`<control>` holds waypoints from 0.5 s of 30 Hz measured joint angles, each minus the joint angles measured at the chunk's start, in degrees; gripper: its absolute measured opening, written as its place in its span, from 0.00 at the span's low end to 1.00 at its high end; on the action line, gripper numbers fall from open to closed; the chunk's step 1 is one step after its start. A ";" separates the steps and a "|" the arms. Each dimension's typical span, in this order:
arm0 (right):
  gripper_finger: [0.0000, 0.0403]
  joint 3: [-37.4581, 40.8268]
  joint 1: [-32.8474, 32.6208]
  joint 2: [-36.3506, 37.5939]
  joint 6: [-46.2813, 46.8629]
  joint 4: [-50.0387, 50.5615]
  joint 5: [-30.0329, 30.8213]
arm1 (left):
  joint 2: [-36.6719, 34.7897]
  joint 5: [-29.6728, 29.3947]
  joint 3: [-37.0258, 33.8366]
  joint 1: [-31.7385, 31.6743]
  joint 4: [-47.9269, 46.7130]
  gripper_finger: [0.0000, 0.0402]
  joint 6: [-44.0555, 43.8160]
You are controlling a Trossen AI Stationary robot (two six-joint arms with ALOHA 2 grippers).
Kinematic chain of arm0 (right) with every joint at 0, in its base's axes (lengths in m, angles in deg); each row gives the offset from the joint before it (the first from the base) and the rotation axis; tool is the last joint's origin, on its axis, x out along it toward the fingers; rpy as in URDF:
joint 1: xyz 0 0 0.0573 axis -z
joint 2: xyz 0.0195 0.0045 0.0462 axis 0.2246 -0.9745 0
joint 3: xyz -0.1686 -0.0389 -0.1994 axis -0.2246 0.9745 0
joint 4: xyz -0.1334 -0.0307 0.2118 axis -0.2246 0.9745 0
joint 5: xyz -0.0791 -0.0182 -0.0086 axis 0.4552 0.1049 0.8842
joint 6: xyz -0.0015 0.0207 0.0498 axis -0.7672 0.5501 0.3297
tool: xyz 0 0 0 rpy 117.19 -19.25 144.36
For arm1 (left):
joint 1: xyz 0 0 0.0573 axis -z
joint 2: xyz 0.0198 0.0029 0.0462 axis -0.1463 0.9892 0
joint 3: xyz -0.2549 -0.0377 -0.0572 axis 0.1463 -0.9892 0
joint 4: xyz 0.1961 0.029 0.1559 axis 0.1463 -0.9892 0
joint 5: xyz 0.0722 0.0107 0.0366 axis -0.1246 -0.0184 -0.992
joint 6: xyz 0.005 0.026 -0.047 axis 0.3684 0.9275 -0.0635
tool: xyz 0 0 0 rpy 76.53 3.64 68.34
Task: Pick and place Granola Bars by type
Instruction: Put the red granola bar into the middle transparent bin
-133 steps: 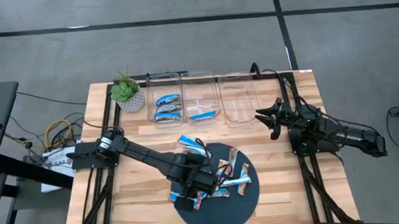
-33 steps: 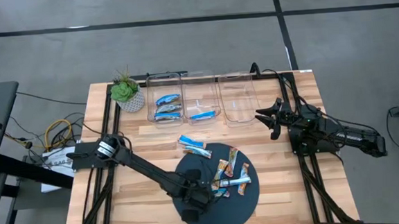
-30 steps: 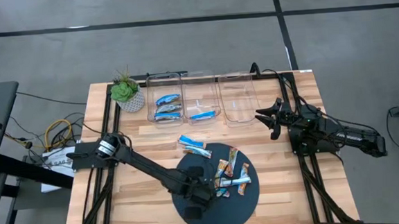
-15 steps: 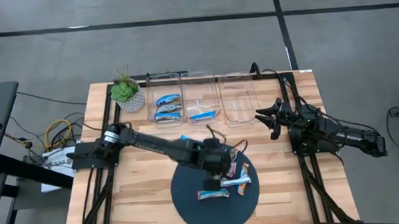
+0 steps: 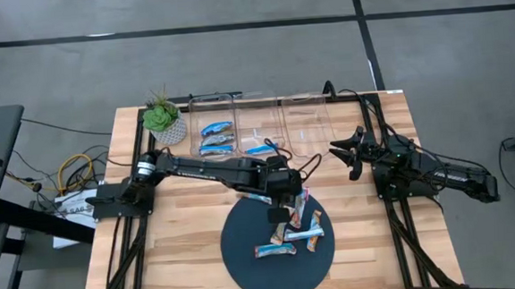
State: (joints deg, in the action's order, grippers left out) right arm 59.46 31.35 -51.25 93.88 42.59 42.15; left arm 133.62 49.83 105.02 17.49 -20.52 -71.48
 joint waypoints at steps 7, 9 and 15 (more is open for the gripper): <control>0.31 -0.02 0.00 0.00 0.00 0.02 0.01 | 0.00 0.12 0.00 -0.40 -0.04 0.07 1.15; 0.30 -0.01 0.01 0.00 0.00 0.02 -0.01 | 0.00 0.08 0.00 -0.89 -0.49 0.07 1.48; 0.30 -0.02 0.00 0.00 0.00 0.02 0.01 | 0.00 0.05 0.00 -3.14 -1.63 0.07 2.59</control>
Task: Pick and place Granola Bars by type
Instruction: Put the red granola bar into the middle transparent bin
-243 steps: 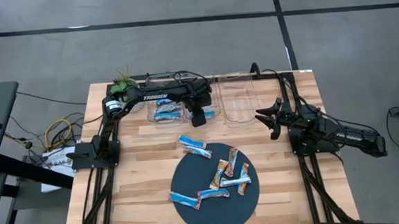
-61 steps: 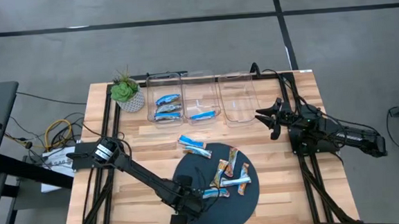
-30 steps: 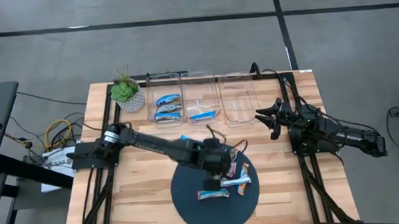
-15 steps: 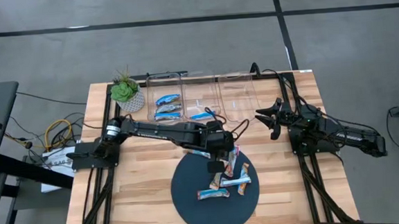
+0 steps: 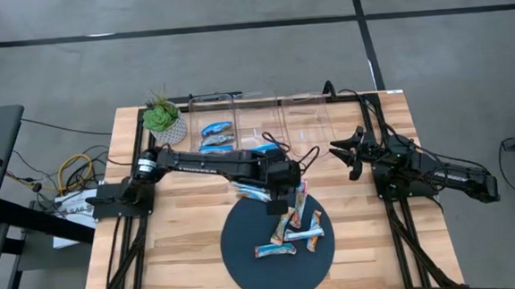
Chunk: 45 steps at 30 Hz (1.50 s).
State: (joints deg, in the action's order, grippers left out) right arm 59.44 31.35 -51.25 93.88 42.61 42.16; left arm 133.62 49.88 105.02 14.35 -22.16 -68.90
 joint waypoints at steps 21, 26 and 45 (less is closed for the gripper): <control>0.31 0.02 0.01 0.00 0.00 -0.02 -0.01 | 0.00 -3.02 0.00 -18.81 -0.75 0.07 5.98; 0.30 0.02 0.00 0.00 0.00 -0.02 0.00 | 0.00 -3.08 0.00 -22.49 -0.94 0.07 5.98; 0.31 0.02 0.01 0.00 0.00 -0.02 -0.02 | 0.00 -4.04 -0.02 -26.15 -2.61 0.07 7.16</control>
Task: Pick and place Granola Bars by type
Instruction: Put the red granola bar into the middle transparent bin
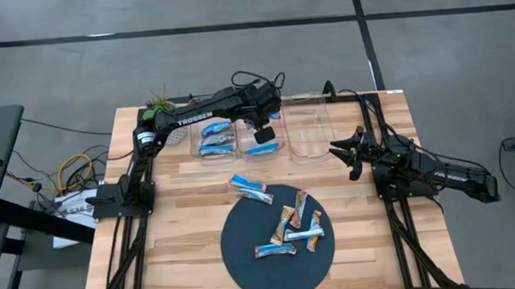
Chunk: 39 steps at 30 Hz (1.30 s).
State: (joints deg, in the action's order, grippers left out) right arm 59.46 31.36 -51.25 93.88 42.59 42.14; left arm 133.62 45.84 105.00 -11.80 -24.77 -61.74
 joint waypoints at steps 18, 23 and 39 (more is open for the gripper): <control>0.31 0.00 -0.01 0.00 0.00 0.01 0.00 | -0.06 3.08 -7.73 0.04 0.94 0.07 -1.09; 0.30 -0.02 -0.01 0.00 0.00 0.00 0.00 | 0.04 3.62 -11.29 0.02 3.59 0.07 -1.03; 0.31 0.00 -0.01 0.00 0.00 0.02 0.06 | 3.26 7.39 -15.07 -0.90 11.21 0.07 2.25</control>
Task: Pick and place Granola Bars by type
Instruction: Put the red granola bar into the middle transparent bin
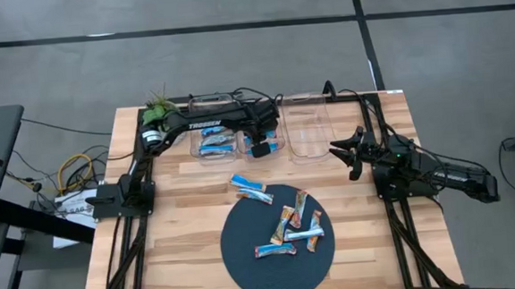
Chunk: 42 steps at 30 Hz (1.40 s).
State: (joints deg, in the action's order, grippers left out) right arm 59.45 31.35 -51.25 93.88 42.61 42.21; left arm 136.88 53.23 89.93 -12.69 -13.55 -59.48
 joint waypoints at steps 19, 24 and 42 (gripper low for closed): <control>0.30 -0.01 0.00 0.00 0.00 -0.02 -0.06 | 0.31 0.45 -0.04 -0.28 0.20 0.16 0.00; 0.31 -0.01 0.01 0.00 0.00 -0.01 -0.06 | 0.34 0.45 -0.06 -0.28 0.18 0.21 -0.02; 0.31 -0.02 0.02 0.00 0.00 -0.01 -0.06 | 0.60 -2.36 13.61 0.47 -8.20 0.22 2.19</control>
State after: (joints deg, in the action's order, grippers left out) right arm 59.43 31.37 -51.25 93.88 42.60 42.14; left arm 137.48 50.88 103.55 -12.23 -21.76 -57.30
